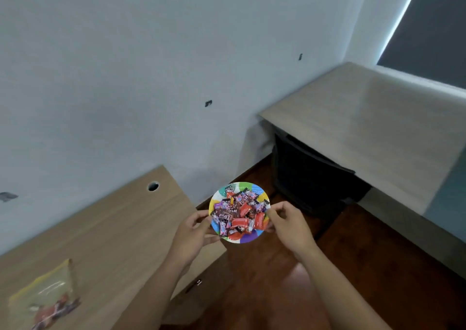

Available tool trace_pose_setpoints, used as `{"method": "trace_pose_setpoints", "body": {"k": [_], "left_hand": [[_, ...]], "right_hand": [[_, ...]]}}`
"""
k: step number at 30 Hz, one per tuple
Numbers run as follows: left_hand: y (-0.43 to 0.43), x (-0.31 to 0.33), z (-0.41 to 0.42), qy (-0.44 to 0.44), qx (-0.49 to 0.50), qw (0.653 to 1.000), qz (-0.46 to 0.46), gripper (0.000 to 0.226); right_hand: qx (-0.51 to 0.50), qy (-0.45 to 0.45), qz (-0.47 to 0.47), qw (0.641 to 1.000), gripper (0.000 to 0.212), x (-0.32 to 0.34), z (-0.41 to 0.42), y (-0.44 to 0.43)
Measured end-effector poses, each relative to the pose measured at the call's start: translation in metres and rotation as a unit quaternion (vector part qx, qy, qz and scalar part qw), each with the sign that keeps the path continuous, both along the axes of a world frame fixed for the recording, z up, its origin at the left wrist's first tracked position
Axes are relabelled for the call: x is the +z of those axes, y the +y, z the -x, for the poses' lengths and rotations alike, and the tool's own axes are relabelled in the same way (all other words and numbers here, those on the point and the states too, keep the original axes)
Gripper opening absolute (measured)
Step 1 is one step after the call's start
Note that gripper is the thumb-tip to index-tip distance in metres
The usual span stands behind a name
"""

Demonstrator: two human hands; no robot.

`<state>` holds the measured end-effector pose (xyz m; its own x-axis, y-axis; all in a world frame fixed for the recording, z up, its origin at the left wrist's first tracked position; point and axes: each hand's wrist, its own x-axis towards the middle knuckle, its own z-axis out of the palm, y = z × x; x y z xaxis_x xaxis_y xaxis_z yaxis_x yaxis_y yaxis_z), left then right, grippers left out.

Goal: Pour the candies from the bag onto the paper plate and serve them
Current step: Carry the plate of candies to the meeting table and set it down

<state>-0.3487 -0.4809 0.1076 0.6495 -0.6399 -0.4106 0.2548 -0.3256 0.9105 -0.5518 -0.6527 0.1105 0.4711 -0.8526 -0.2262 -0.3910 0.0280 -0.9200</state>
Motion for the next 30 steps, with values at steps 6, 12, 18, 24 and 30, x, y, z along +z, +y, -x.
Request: {"method": "trace_pose_setpoints", "body": {"k": [6,12,18,24,30], "left_hand": [[-0.066,0.001,0.100,0.003,-0.068,0.998,-0.001,0.013],[-0.124,0.007,0.193,-0.004,-0.153,0.988,-0.005,0.016],[-0.182,0.016,0.266,-0.017,-0.240,0.971,-0.005,0.016],[-0.254,0.014,0.337,-0.014,-0.307,0.952,-0.004,0.017],[-0.344,0.003,0.402,-0.015,-0.357,0.934,0.007,0.018]], "right_hand": [[-0.080,-0.003,-0.012,0.997,0.017,0.003,0.120,-0.035],[-0.175,-0.004,-0.022,0.984,0.018,0.004,0.228,-0.056],[-0.262,-0.011,-0.019,0.965,0.019,0.001,0.316,-0.074],[-0.328,-0.024,-0.023,0.944,0.018,-0.003,0.394,-0.107],[-0.365,-0.033,-0.022,0.930,0.018,-0.015,0.464,-0.170]]}}
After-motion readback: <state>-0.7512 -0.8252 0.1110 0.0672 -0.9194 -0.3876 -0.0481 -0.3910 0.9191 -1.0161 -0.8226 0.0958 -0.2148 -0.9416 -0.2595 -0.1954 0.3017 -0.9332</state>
